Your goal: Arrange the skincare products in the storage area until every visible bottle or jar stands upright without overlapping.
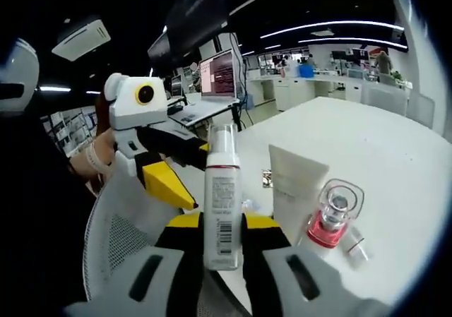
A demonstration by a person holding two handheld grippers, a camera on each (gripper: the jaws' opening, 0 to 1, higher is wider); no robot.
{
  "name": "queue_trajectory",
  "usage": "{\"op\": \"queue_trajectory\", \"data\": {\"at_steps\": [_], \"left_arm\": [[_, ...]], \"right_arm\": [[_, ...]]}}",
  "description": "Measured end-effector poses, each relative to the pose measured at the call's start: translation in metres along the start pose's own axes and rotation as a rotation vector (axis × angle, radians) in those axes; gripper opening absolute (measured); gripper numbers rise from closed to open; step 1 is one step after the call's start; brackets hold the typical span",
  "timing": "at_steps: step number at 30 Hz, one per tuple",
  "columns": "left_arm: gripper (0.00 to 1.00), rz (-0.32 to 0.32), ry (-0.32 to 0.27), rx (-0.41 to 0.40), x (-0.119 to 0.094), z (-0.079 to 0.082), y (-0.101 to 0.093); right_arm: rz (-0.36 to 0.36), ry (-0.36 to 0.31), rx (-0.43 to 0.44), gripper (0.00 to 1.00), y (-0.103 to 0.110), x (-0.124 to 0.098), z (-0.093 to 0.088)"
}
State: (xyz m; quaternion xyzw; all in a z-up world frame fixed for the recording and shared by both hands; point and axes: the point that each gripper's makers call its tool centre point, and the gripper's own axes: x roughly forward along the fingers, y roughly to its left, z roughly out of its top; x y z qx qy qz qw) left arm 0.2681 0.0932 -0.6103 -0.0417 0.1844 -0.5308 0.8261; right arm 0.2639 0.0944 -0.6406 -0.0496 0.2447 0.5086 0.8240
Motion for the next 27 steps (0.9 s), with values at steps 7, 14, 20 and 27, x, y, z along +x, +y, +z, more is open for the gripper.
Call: {"op": "queue_trajectory", "data": {"at_steps": [7, 14, 20, 27], "left_arm": [[0.26, -0.008, 0.024, 0.032, -0.002, 0.0, 0.001], [0.22, -0.045, 0.015, 0.048, -0.001, 0.007, -0.003], [0.21, -0.086, 0.012, 0.069, 0.003, 0.012, -0.01], [0.21, -0.135, 0.01, 0.089, 0.008, 0.016, -0.017]], "right_arm": [[0.033, -0.002, 0.012, 0.19, 0.003, 0.003, -0.002], [0.054, -0.001, 0.023, 0.19, 0.006, 0.004, -0.004], [0.068, 0.007, 0.017, 0.19, 0.007, 0.004, -0.005], [0.095, 0.013, -0.003, 0.19, 0.013, 0.007, -0.006]]}}
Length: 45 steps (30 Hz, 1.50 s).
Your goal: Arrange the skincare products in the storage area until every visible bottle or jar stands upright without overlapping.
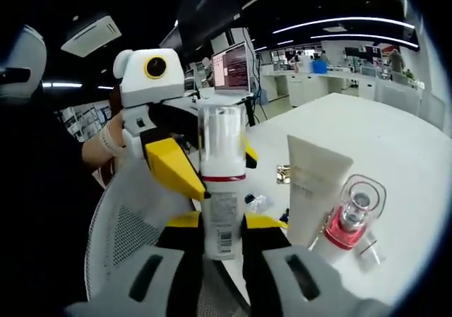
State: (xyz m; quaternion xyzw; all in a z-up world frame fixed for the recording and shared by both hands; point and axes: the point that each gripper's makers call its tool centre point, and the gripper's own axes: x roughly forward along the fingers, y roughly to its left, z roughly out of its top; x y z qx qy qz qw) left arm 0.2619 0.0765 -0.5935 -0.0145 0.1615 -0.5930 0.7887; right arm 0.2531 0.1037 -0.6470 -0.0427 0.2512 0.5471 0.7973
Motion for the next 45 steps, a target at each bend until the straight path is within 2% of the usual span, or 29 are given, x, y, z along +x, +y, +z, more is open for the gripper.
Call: {"op": "queue_trajectory", "data": {"at_steps": [4, 6, 8, 16, 22, 27, 32, 37, 42, 45], "left_arm": [[0.21, -0.018, 0.013, 0.009, 0.005, -0.003, -0.001], [0.21, -0.03, 0.014, 0.061, 0.008, -0.003, -0.003], [0.21, -0.054, 0.019, 0.071, 0.012, -0.006, -0.005], [0.2, -0.107, 0.08, 0.1, 0.027, -0.016, -0.001], [0.19, -0.105, 0.082, 0.116, 0.038, -0.023, 0.001], [0.18, -0.103, 0.11, 0.133, 0.047, -0.031, 0.002], [0.18, -0.084, 0.082, 0.107, 0.055, -0.032, 0.006], [0.18, -0.079, 0.079, 0.105, 0.06, -0.035, 0.007], [0.18, -0.04, 0.139, 0.132, 0.063, -0.05, 0.012], [0.18, -0.027, 0.144, 0.093, 0.062, -0.059, 0.016]], "right_arm": [[-0.006, 0.012, -0.009, 0.19, -0.002, 0.0, -0.004], [-0.011, 0.018, -0.011, 0.19, -0.003, 0.0, -0.005], [-0.011, 0.029, -0.01, 0.19, -0.004, 0.001, -0.008], [-0.038, 0.077, -0.019, 0.19, -0.011, 0.003, -0.022], [-0.076, 0.099, -0.008, 0.2, -0.022, 0.001, -0.034], [-0.101, 0.119, -0.008, 0.2, -0.026, -0.001, -0.044], [-0.145, 0.135, 0.006, 0.21, -0.034, -0.007, -0.05], [-0.175, 0.149, 0.02, 0.21, -0.038, -0.013, -0.055], [-0.193, 0.142, 0.032, 0.2, -0.039, -0.021, -0.055], [-0.209, 0.141, 0.042, 0.23, -0.041, -0.029, -0.057]]}}
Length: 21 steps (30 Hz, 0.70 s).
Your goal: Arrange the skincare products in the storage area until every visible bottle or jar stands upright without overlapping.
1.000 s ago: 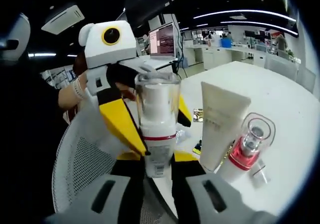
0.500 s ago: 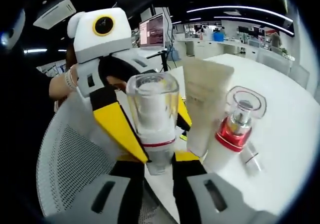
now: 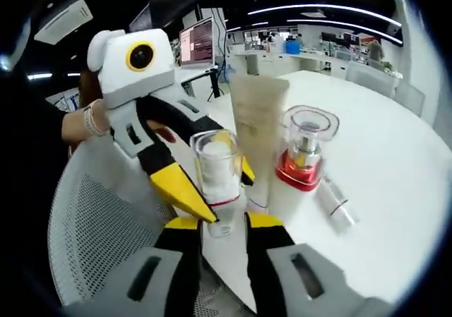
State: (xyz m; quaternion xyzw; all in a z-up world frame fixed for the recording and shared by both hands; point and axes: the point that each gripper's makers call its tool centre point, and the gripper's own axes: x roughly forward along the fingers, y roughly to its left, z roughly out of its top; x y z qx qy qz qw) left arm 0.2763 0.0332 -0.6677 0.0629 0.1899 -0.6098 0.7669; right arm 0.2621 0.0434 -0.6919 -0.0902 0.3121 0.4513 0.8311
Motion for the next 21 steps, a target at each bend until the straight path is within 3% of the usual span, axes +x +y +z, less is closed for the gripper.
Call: {"op": "queue_trajectory", "data": {"at_steps": [7, 12, 21], "left_arm": [[0.18, 0.031, 0.025, -0.01, 0.001, -0.011, 0.006], [0.18, 0.032, 0.044, -0.009, 0.005, -0.015, 0.004], [0.18, 0.051, 0.035, -0.027, 0.005, -0.014, 0.006]], "right_arm": [[-0.036, -0.006, 0.02, 0.24, -0.005, -0.017, -0.003], [-0.06, -0.056, 0.052, 0.23, -0.008, -0.029, 0.01], [-0.084, -0.145, 0.144, 0.28, -0.01, -0.022, 0.027]]}}
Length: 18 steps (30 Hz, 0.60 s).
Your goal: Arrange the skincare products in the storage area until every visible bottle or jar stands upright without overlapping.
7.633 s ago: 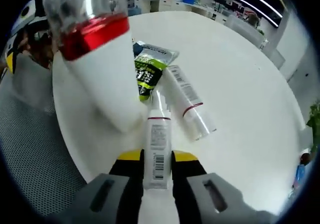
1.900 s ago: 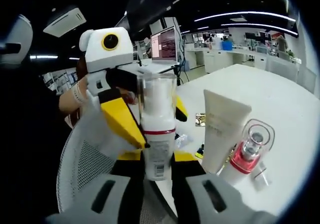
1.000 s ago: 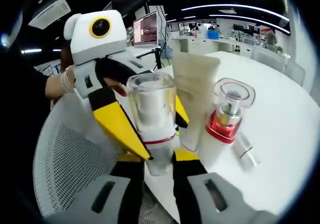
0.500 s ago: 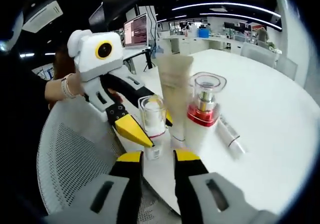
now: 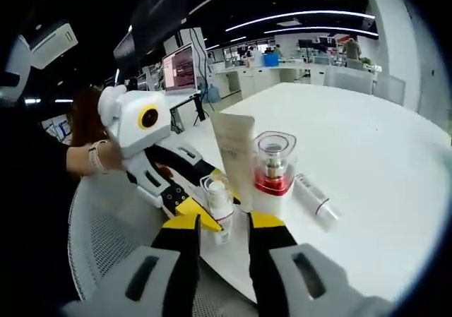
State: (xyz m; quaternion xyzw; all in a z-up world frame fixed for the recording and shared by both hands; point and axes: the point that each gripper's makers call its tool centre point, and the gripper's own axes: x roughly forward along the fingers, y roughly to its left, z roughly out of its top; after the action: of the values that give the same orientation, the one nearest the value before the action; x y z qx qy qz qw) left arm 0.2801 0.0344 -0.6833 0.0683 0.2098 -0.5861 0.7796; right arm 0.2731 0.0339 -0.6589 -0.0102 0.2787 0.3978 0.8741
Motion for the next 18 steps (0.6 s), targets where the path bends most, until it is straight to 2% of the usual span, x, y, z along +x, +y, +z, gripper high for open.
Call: {"op": "queue_trajectory", "data": {"at_steps": [2, 6, 9, 13, 16, 18], "left_arm": [[0.18, 0.005, -0.002, 0.002, 0.0, 0.0, 0.001], [0.18, 0.012, -0.003, 0.01, 0.0, 0.001, 0.001], [0.18, 0.009, 0.003, 0.02, 0.001, 0.0, -0.002], [0.18, 0.028, 0.002, 0.043, 0.001, 0.001, 0.0], [0.18, 0.032, -0.005, 0.026, 0.0, 0.003, 0.0], [0.18, 0.045, -0.005, 0.038, 0.0, 0.003, 0.001]], "right_arm": [[-0.007, -0.025, 0.053, 0.29, 0.0, 0.004, 0.004], [-0.016, -0.055, 0.087, 0.27, 0.002, 0.01, 0.011], [-0.04, -0.047, 0.091, 0.28, -0.001, 0.015, 0.011], [-0.019, -0.06, 0.127, 0.26, 0.004, 0.02, 0.014], [-0.056, -0.051, 0.118, 0.24, 0.002, 0.023, 0.013], [-0.056, -0.058, 0.127, 0.23, 0.003, 0.025, 0.015]]}}
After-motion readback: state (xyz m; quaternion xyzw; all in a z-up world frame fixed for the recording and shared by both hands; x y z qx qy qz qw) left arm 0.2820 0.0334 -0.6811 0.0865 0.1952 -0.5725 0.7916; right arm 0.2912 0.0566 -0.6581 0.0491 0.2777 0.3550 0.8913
